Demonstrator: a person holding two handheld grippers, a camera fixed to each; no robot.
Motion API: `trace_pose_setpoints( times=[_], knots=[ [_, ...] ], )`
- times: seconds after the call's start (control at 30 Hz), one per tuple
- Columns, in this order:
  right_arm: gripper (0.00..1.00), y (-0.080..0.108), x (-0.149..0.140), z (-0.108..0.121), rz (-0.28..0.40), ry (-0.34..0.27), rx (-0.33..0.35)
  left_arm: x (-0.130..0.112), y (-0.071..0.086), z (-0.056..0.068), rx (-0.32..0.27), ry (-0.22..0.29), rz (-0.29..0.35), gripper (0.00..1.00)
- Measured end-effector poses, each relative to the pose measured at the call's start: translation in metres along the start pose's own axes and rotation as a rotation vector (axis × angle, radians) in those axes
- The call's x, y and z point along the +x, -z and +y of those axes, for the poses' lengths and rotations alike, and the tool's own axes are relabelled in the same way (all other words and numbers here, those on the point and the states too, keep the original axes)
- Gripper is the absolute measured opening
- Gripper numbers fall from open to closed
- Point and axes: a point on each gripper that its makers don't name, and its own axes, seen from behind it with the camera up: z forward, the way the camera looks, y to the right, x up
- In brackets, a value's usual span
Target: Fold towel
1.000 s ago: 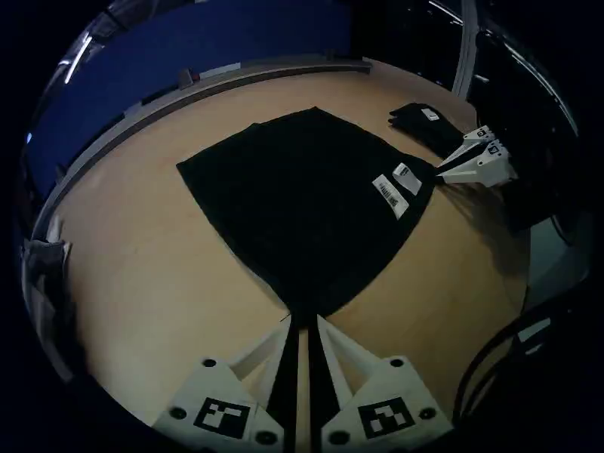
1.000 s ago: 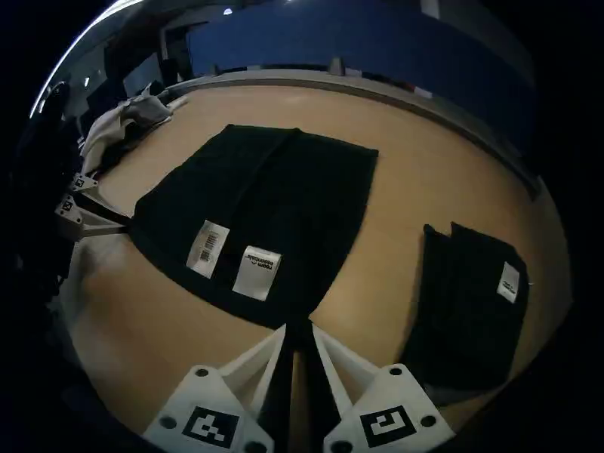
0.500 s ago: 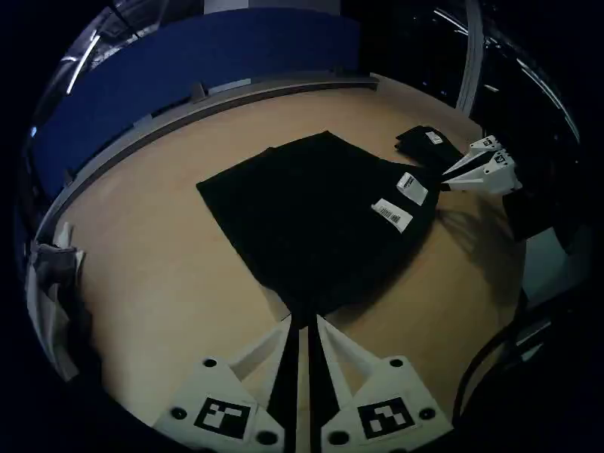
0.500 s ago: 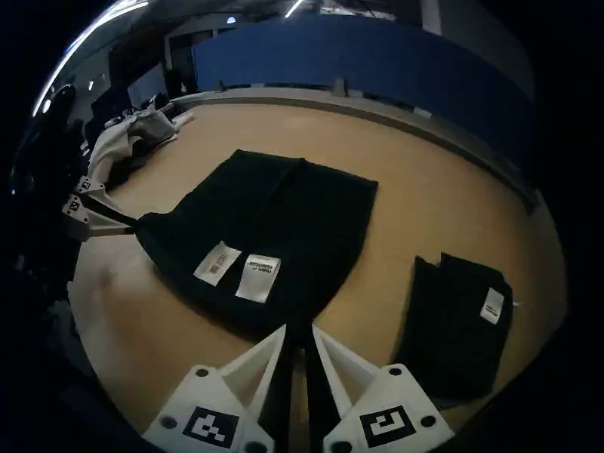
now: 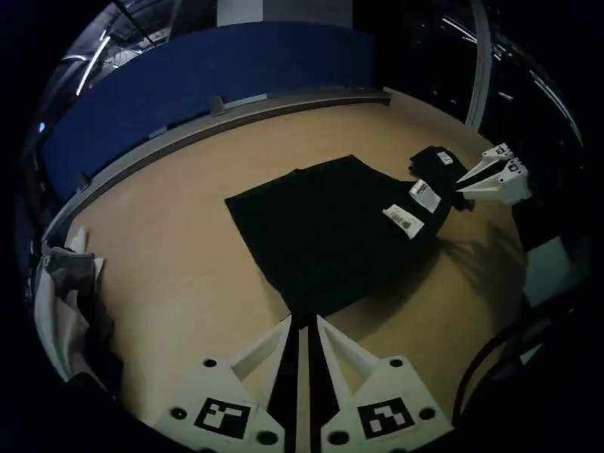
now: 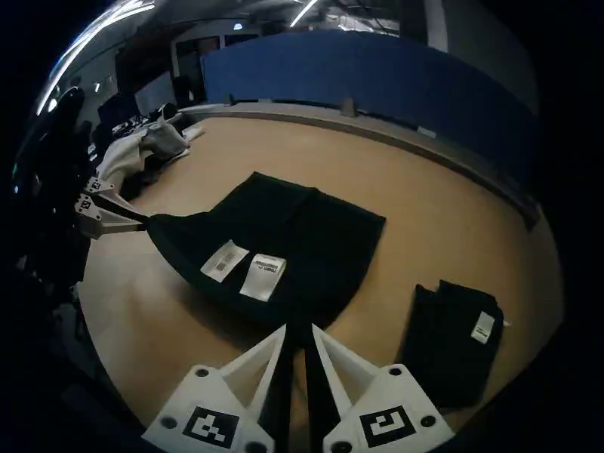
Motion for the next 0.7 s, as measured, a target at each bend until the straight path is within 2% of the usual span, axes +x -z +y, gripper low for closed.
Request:
trace_pose_setpoints(
  times=[0.37,0.7],
  knots=[
    [0.09,0.000,0.002,0.002,0.000,0.004,-0.004,0.006,0.001,-0.001,0.002,0.005,0.006,0.07],
    [0.09,0.002,0.022,0.008,0.017,0.023,-0.010,0.025,0.003,-0.012,0.016,0.011,0.028,0.07]
  ],
)
